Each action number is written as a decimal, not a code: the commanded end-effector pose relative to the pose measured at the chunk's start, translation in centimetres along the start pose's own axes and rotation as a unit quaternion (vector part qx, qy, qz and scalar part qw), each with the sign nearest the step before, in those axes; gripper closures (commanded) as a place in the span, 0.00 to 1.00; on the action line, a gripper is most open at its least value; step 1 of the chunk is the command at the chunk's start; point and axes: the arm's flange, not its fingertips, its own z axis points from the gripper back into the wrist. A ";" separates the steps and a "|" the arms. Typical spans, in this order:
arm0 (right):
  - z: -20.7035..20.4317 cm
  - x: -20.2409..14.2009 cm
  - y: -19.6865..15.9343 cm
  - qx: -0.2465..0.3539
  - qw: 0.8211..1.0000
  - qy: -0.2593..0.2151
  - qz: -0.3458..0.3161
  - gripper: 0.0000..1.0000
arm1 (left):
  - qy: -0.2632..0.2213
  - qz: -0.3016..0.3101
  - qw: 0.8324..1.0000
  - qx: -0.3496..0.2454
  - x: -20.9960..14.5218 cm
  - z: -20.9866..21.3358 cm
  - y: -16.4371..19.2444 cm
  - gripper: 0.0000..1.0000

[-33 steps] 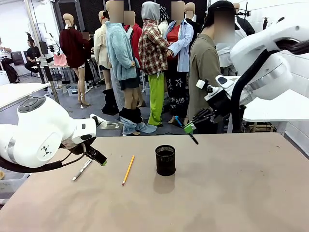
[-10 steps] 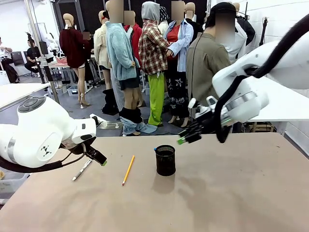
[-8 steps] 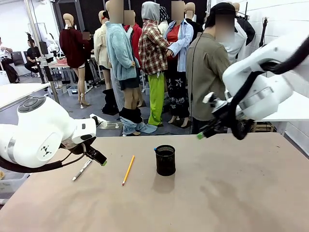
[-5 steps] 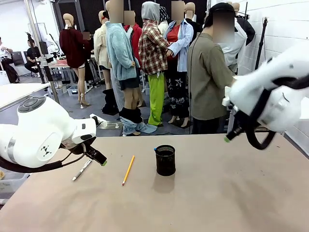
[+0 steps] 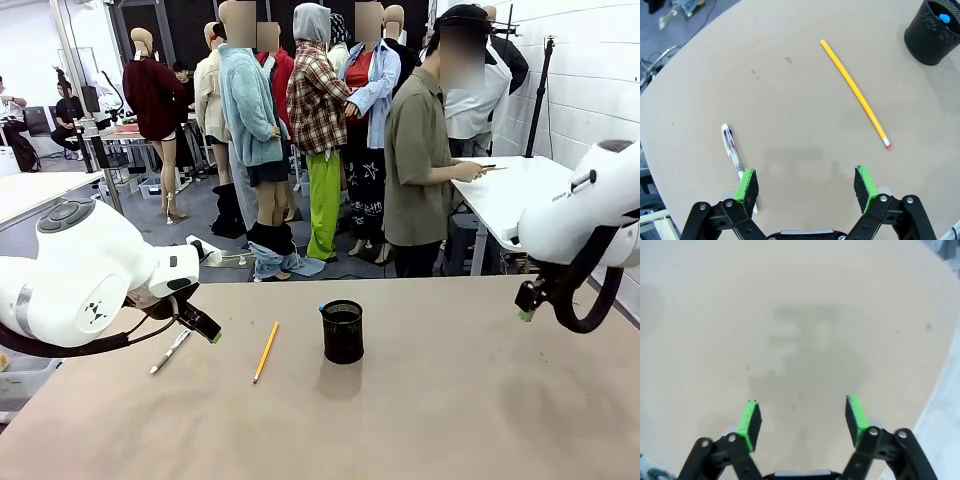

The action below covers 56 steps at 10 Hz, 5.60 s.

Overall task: Place the pens into the pen holder.
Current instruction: Pick up a writing instrument from the table and place it into the Pen holder.

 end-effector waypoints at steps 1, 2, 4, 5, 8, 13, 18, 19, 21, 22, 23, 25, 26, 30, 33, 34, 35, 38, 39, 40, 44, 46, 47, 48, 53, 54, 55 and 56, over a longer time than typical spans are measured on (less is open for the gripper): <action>1.4 1.3 0.9 0.015 1.000 0.003 -0.008 0.03 | -0.001 0.002 1.000 0.000 -0.1 0.1 0.2 0.00; 1.3 1.6 1.4 -0.008 1.000 0.006 -0.013 0.03 | -0.001 0.002 1.000 0.000 -0.1 0.1 0.2 0.00; 1.1 0.7 0.4 0.006 1.000 0.004 -0.002 0.03 | -0.001 0.002 1.000 0.000 -0.1 0.1 0.2 0.00; 1.1 0.7 0.4 0.006 1.000 0.004 -0.002 0.03 | -0.001 0.002 1.000 0.000 -0.1 0.1 0.2 0.00; 1.1 0.7 0.4 0.006 1.000 0.004 -0.002 0.03 | -0.001 0.002 1.000 0.000 -0.1 0.1 0.2 0.00; 1.1 0.7 0.4 0.006 1.000 0.004 -0.002 0.03 | 0.023 0.012 0.999 -0.024 1.7 -1.9 3.1 0.00; 1.1 0.7 0.4 0.006 1.000 0.004 -0.002 0.03 | 0.133 0.085 0.984 -0.083 2.1 -7.6 9.2 0.00; 1.1 0.7 0.4 0.006 1.000 0.004 -0.002 0.03 | 0.147 0.091 0.981 -0.084 1.4 -8.2 9.7 0.00; 1.1 0.7 0.4 0.006 1.000 0.004 -0.002 0.03 | 0.177 0.102 0.976 -0.074 0.6 -9.5 10.0 0.00; 1.1 0.7 0.4 0.006 1.000 0.004 -0.002 0.03 | 0.185 0.101 0.975 -0.066 0.5 -9.9 9.9 0.00; 1.1 0.7 0.4 0.006 1.000 0.004 -0.002 0.03 | 0.199 0.103 0.973 -0.053 0.5 -10.2 9.9 0.00; 1.1 0.7 0.4 0.006 1.000 0.004 -0.002 0.03 | 0.218 0.099 0.970 -0.043 0.5 -10.8 10.1 0.00; 1.1 0.7 0.4 0.006 1.000 0.004 -0.002 0.03 | 0.218 0.099 0.970 -0.033 0.5 -10.8 9.8 0.08; 1.1 0.7 0.4 0.006 1.000 0.004 -0.002 0.03 | 0.226 0.094 0.969 -0.032 0.7 -10.3 9.7 0.88; 1.1 0.7 0.4 0.006 1.000 0.004 -0.002 0.03 | 0.251 0.094 0.963 -0.032 0.8 -10.0 9.6 1.00; 1.1 0.7 0.4 0.006 1.000 0.004 -0.002 0.03 | 0.259 0.092 0.961 -0.031 0.8 -10.0 9.5 1.00; 1.1 0.7 0.4 0.006 1.000 0.004 -0.002 0.03 | 0.266 0.085 0.960 -0.032 0.8 -9.8 9.3 1.00; 1.1 0.7 0.4 0.006 1.000 0.004 -0.002 0.03 | 0.222 0.040 0.971 -0.075 0.9 -9.0 9.0 1.00; 1.1 0.7 0.4 0.006 1.000 0.004 -0.002 0.03 | 0.197 0.019 0.977 -0.083 0.9 -8.6 8.8 1.00; 1.1 0.7 0.4 0.006 1.000 0.004 -0.002 0.03 | 0.179 0.015 0.980 -0.087 1.0 -8.4 8.7 1.00; 1.1 0.7 0.4 0.006 1.000 0.004 -0.002 0.03 | 0.048 -0.122 0.982 -0.136 2.5 -7.4 7.6 1.00; 1.1 0.7 0.4 0.006 1.000 0.004 -0.002 0.03 | -0.029 -0.175 0.971 -0.158 3.8 -7.2 6.9 1.00; 1.1 0.7 0.4 0.006 1.000 0.004 -0.002 0.03 | -0.061 -0.200 0.963 -0.171 4.5 -7.2 6.6 1.00; 1.1 0.7 0.4 0.006 1.000 0.004 -0.002 0.03 | -0.102 -0.228 0.949 -0.190 5.2 -7.3 6.2 1.00; 1.1 0.7 0.4 0.006 1.000 0.004 -0.002 0.03 | -0.217 -0.273 0.916 -0.198 -1.5 -2.3 8.0 1.00; 1.1 0.7 0.4 0.006 1.000 0.004 -0.002 0.03 | -0.242 -0.261 0.919 -0.170 -5.8 0.0 9.3 1.00; 1.1 0.7 0.4 0.006 1.000 0.004 -0.002 0.03 | -0.257 -0.238 0.923 -0.157 -9.4 1.3 10.4 1.00; 1.1 0.7 0.4 0.006 1.000 0.004 -0.002 0.03 | -0.299 -0.225 0.913 -0.165 -12.9 1.7 11.8 1.00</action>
